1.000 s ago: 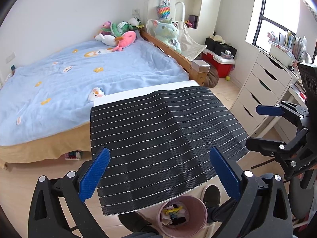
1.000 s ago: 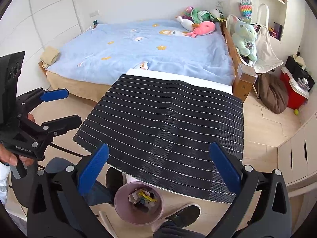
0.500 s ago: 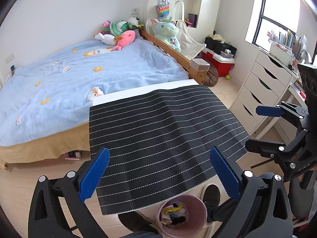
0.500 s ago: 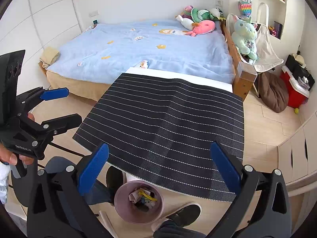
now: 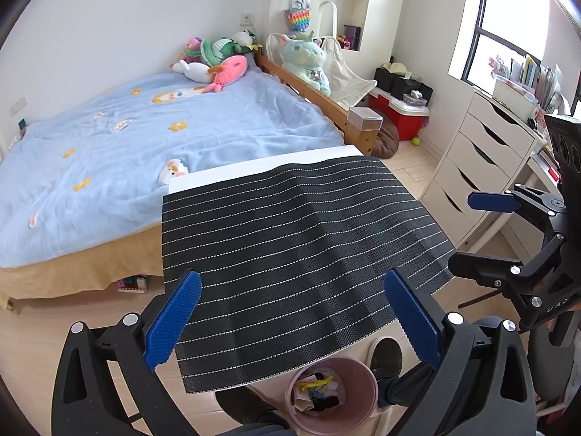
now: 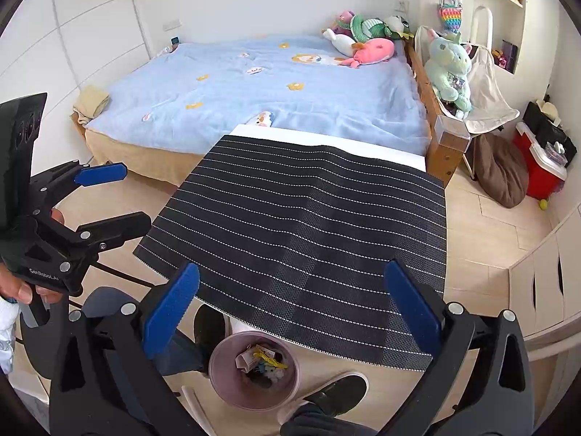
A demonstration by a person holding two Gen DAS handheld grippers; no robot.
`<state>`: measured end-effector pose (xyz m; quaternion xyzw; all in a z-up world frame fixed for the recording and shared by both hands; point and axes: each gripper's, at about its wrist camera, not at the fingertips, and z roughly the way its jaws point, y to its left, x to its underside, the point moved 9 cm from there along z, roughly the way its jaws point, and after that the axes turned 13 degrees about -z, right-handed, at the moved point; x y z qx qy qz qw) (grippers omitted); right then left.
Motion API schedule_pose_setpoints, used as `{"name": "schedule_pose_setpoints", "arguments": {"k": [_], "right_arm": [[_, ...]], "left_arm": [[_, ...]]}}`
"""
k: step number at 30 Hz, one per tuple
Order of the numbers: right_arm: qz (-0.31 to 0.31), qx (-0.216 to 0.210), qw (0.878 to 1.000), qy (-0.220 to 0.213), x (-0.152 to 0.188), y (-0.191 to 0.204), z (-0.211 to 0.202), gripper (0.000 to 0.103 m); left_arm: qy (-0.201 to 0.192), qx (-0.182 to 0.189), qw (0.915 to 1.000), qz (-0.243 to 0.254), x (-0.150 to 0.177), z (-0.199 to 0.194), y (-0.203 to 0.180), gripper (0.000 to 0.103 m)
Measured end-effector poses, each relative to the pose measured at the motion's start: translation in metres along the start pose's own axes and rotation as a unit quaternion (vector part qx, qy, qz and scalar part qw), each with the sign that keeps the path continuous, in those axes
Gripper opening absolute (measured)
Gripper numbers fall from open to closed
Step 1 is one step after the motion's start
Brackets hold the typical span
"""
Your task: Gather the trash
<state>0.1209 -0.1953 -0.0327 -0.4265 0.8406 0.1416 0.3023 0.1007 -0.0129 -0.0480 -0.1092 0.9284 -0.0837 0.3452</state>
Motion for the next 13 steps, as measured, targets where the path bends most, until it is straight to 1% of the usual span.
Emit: {"name": "schedule_pose_setpoints", "arguments": {"k": [7, 13], "right_arm": [[0.000, 0.000, 1.000, 0.000, 0.0014, 0.0002, -0.0005, 0.100], [0.001, 0.000, 1.000, 0.001, 0.0010, -0.0007, -0.0010, 0.100]], "left_arm": [[-0.002, 0.004, 1.0000, 0.005, -0.0012, -0.0003, -0.0021, 0.097], [0.000, -0.008, 0.9999, 0.012, 0.0001, 0.0023, -0.0020, 0.097]]}}
